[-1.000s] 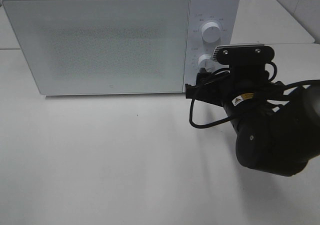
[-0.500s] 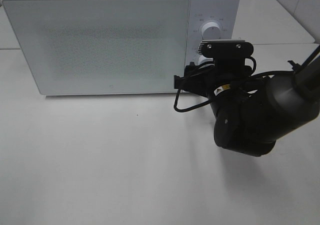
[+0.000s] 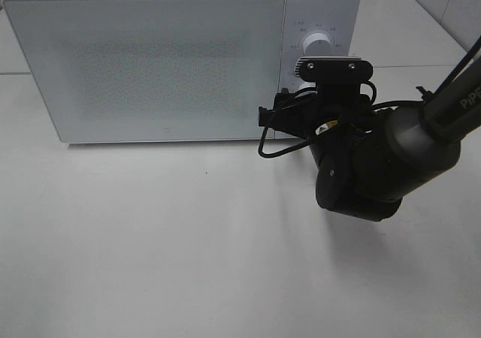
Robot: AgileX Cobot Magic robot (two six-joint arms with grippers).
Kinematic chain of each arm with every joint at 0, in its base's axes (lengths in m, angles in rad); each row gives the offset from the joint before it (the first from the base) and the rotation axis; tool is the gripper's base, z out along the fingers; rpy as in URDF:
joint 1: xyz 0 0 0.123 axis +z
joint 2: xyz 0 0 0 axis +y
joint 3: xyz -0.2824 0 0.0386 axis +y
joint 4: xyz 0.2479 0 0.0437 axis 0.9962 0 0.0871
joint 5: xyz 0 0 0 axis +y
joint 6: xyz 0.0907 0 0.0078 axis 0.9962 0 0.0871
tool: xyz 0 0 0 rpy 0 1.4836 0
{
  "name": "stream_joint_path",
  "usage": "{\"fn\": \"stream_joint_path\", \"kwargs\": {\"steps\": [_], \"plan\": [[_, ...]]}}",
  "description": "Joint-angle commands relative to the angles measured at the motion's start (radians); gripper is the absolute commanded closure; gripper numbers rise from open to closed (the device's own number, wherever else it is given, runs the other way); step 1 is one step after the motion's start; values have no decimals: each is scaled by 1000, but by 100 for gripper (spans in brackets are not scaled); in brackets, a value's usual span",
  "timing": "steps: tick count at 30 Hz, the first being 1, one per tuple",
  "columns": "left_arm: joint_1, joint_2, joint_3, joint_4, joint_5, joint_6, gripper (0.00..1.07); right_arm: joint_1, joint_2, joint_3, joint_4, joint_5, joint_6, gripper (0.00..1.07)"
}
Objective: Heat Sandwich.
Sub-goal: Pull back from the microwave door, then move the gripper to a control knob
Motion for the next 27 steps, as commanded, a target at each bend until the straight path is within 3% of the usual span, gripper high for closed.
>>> {"fn": "stream_joint_path", "kwargs": {"steps": [1,8,13,16,17,18,22,27], "plan": [[-1,-26,3,-4,-12,0,5,-3,0,-18,-24,-8,8,31],[-1,-26,3,-4,-12,0,5,-3,0,-18,-28,-20,8,31],[-1,-26,3,-4,-12,0,5,-3,0,-18,-28,-20,8,37],[-1,-26,3,-4,-12,0,5,-3,0,-18,-26,-19,8,56],[-1,-26,3,-4,-12,0,5,-3,0,-18,-23,-11,8,70],[-1,-26,3,-4,-12,0,5,-3,0,-18,-23,-11,8,70],[-1,-26,3,-4,-12,0,5,-3,0,-18,-23,-2,8,95],[-1,-26,3,-4,-12,0,5,-3,0,-18,-23,-3,8,98]]}}
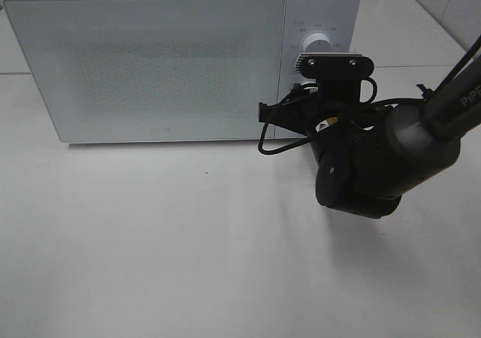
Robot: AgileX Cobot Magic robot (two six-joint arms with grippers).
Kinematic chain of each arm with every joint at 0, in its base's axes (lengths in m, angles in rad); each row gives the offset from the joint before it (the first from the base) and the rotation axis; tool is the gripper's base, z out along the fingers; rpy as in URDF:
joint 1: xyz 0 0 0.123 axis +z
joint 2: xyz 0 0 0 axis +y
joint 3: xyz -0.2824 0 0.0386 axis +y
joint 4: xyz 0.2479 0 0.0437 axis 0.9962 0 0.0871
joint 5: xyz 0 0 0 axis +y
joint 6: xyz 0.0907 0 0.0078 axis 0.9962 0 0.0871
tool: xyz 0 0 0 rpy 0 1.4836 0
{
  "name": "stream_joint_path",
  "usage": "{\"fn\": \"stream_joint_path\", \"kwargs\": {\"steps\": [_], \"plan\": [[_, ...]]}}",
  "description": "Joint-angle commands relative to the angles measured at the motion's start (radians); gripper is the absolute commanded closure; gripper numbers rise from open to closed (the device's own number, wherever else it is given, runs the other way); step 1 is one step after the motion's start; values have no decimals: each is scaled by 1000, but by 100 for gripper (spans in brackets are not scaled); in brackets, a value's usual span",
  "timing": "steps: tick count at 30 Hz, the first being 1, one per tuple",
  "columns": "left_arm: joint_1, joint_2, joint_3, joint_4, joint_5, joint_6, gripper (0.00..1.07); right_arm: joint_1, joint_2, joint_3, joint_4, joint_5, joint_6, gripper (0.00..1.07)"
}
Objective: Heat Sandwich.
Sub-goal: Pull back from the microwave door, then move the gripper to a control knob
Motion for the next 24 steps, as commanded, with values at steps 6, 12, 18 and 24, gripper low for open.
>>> {"fn": "stream_joint_path", "kwargs": {"steps": [6,12,18,24], "plan": [[-1,-26,3,-4,-12,0,5,-1,0,-9,-18,9,8,98],[-1,-26,3,-4,-12,0,5,-1,0,-9,-19,9,19,100],[-1,-26,3,-4,-12,0,5,-1,0,-9,-25,0,172,104],[-1,-26,3,-4,-12,0,5,-1,0,-9,-57,-2,338,104]]}}
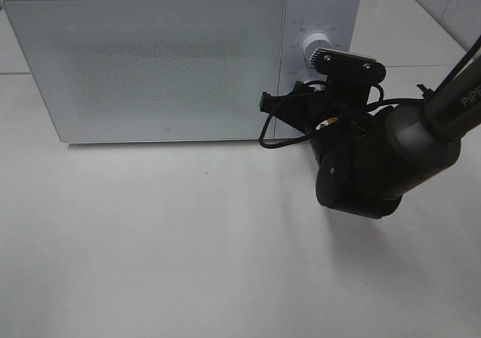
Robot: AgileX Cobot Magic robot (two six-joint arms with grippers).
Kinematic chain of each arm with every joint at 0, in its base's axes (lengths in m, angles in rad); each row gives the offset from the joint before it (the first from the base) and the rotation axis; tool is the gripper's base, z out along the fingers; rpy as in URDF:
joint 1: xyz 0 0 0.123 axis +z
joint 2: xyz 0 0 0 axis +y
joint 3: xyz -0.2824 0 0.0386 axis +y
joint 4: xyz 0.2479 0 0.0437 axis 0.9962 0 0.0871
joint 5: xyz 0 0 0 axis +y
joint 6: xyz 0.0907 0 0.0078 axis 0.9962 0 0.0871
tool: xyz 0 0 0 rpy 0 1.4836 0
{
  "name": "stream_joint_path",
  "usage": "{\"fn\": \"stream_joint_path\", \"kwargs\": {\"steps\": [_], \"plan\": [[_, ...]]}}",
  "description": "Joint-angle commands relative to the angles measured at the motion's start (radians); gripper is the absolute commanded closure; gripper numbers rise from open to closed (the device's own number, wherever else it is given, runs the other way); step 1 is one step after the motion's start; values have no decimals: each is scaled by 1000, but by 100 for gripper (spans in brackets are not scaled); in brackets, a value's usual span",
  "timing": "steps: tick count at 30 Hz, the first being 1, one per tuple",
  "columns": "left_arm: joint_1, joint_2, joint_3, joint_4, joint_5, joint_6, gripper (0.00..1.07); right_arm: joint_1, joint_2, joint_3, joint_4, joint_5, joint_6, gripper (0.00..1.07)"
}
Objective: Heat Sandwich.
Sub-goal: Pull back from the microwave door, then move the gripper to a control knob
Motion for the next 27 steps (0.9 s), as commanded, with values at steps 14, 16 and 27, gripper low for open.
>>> {"fn": "stream_joint_path", "kwargs": {"steps": [14,16,27], "plan": [[-1,-26,3,-4,-12,0,5,-1,0,-9,-74,-50,695,104],[-1,-26,3,-4,-12,0,5,-1,0,-9,-75,-50,735,104],[-1,-26,3,-4,-12,0,5,-1,0,-9,-74,-77,1115,104]]}}
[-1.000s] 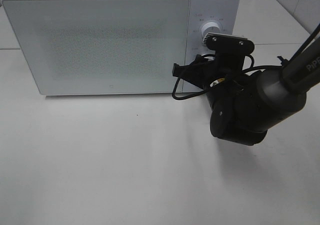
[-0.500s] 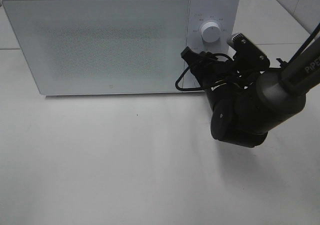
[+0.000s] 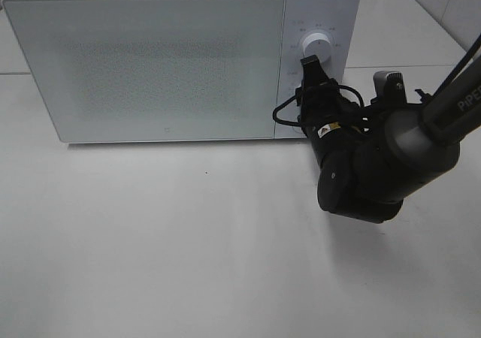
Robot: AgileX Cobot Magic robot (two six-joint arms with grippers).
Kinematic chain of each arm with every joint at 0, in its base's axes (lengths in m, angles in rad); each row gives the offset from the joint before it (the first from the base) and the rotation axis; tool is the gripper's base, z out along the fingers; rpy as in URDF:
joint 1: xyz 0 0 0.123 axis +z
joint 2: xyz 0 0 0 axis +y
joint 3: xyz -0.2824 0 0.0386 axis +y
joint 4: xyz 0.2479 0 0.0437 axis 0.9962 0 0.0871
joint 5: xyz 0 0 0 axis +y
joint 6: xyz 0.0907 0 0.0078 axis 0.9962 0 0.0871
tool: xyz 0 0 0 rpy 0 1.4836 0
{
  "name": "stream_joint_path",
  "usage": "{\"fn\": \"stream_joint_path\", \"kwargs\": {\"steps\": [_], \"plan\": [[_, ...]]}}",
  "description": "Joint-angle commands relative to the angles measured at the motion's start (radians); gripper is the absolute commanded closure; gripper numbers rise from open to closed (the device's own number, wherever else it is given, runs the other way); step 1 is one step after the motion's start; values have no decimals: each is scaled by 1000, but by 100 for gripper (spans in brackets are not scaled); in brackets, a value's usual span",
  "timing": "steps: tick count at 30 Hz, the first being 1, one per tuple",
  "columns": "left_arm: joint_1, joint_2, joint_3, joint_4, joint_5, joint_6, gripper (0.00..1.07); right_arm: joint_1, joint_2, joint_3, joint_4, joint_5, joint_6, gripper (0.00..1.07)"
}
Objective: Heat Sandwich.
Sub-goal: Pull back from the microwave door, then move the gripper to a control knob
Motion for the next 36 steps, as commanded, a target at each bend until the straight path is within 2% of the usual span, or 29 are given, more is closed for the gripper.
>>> {"fn": "stream_joint_path", "kwargs": {"steps": [1,6,11,29,34,36], "plan": [[-1,-26,3,-4,-12,0,5,1,-10,-18,-68,-52,150,104],[-1,-26,3,-4,-12,0,5,1,-10,-18,-38,-52,329,104],[-1,-26,3,-4,-12,0,5,1,-10,-18,-35,-50,413,103],[-1,-26,3,-4,-12,0,5,1,-10,-18,-36,-48,385,98],[-1,-26,3,-4,-12,0,5,1,-10,-18,-35,-52,383,92],[-1,-26,3,-4,-12,0,5,1,-10,-18,-19,-59,382,86]]}}
